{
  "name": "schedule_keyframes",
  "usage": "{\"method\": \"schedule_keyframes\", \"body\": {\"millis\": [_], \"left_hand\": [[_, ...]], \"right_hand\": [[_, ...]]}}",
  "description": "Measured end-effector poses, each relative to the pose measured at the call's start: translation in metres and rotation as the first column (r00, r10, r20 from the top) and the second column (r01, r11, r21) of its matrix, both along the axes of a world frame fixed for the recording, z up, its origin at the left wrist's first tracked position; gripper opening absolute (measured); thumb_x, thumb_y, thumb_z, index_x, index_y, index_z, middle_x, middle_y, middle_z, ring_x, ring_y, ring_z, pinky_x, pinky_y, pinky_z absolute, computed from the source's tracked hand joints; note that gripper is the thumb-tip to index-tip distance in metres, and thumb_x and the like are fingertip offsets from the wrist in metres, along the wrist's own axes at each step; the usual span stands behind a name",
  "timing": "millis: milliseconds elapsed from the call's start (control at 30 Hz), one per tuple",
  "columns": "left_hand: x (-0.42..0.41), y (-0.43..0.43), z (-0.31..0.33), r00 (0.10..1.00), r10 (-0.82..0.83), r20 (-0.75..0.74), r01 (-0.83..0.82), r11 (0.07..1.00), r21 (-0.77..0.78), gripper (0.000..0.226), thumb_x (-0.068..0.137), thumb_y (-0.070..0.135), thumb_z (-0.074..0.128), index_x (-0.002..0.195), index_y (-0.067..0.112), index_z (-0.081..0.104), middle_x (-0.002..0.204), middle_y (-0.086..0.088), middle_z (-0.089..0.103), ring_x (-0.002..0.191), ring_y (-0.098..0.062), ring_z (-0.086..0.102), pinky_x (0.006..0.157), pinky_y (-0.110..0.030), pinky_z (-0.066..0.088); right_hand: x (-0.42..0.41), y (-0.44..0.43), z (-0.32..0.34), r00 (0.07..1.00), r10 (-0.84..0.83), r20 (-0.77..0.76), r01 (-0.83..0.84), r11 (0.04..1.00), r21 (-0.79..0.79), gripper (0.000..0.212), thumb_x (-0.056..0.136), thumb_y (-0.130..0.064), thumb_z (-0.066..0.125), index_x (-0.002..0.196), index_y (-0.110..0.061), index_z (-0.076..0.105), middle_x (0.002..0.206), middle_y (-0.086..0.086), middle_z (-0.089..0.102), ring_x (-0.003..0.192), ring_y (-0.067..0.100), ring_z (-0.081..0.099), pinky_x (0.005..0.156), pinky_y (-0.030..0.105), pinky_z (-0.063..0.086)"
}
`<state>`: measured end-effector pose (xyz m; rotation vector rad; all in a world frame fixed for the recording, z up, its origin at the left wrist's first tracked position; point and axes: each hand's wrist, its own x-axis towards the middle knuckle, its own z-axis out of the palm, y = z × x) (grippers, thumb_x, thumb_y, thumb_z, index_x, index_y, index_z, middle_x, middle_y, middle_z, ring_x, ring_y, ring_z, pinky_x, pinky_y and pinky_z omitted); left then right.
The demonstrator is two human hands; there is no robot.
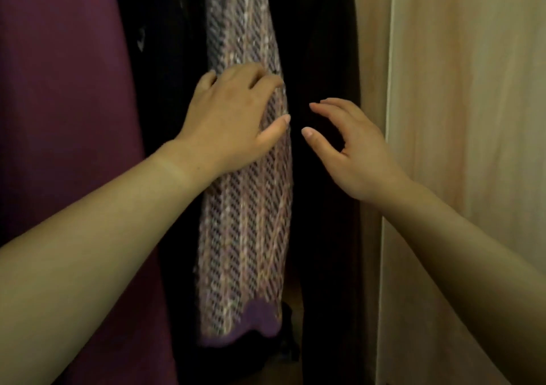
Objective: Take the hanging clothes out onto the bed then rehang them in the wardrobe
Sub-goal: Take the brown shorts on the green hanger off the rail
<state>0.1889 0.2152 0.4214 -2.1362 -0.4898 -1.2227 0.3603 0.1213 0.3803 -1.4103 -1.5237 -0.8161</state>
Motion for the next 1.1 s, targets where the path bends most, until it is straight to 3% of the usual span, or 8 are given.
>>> {"method": "schedule_keyframes", "body": {"millis": [200,333,467,600,767,933,1100], "left_hand": [[0.030,0.031,0.080,0.998,0.033,0.051,-0.039,0.992,0.124,0.058,0.084,0.055,0.038,0.129,0.020,0.048,0.129,-0.007,0.046,0.123,-0.028,0.041,0.097,-0.045,0.037],[0.042,0.046,0.129,0.989,0.035,0.146,-0.060,0.983,0.173,0.050,0.087,0.052,0.045,0.125,0.019,0.052,0.126,-0.007,0.046,0.120,-0.027,0.043,0.096,-0.041,0.037],[0.046,0.049,0.180,0.966,0.062,0.250,-0.114,0.973,0.201,0.047,0.087,0.045,0.052,0.123,0.015,0.054,0.131,-0.010,0.043,0.124,-0.029,0.039,0.098,-0.041,0.035],[0.048,0.053,0.221,0.962,0.045,0.269,-0.066,0.995,0.070,0.046,0.090,0.043,0.051,0.127,0.015,0.049,0.134,-0.009,0.038,0.126,-0.029,0.035,0.099,-0.043,0.039],[0.053,0.065,0.249,0.966,-0.071,0.249,0.093,0.993,-0.077,0.041,0.094,0.037,0.050,0.129,0.016,0.048,0.132,-0.007,0.045,0.121,-0.027,0.042,0.100,-0.040,0.039],[0.055,0.088,0.242,0.946,-0.197,0.257,0.197,0.980,0.027,0.037,0.096,0.030,0.046,0.130,0.016,0.049,0.129,-0.005,0.047,0.121,-0.021,0.040,0.100,-0.033,0.035],[0.054,0.102,0.237,0.943,-0.205,0.261,0.201,0.979,0.043,0.039,0.096,0.036,0.043,0.131,0.018,0.048,0.129,-0.001,0.047,0.123,-0.018,0.037,0.100,-0.030,0.034]], "right_hand": [[0.025,0.026,0.084,0.992,-0.081,0.101,0.071,0.992,0.100,0.048,0.094,-0.044,0.047,0.135,-0.020,0.048,0.141,0.000,0.042,0.130,0.012,0.038,0.095,0.007,0.026],[0.043,0.053,0.137,0.985,-0.090,0.145,0.061,0.979,0.195,0.046,0.093,-0.041,0.051,0.131,-0.016,0.053,0.137,0.004,0.048,0.128,0.017,0.042,0.104,0.025,0.031],[0.056,0.071,0.192,0.976,-0.125,0.176,0.069,0.954,0.293,0.044,0.092,-0.039,0.052,0.129,-0.015,0.054,0.136,0.005,0.048,0.128,0.018,0.041,0.105,0.028,0.030],[0.067,0.085,0.245,0.964,-0.207,0.167,0.133,0.919,0.372,0.044,0.091,-0.042,0.050,0.130,-0.019,0.054,0.137,0.002,0.047,0.127,0.021,0.041,0.105,0.036,0.034],[0.076,0.106,0.292,0.965,-0.242,0.106,0.203,0.936,0.288,0.045,0.092,-0.043,0.049,0.131,-0.020,0.050,0.140,0.005,0.041,0.127,0.025,0.039,0.105,0.040,0.035],[0.091,0.120,0.312,0.924,-0.370,0.097,0.349,0.919,0.182,0.044,0.093,-0.038,0.049,0.128,-0.011,0.048,0.126,0.012,0.050,0.113,0.031,0.048,0.095,0.042,0.042],[0.082,0.119,0.329,0.865,-0.475,0.162,0.454,0.878,0.152,0.038,0.093,-0.037,0.051,0.120,-0.010,0.053,0.120,0.010,0.047,0.102,0.028,0.053,0.084,0.039,0.047]]}}
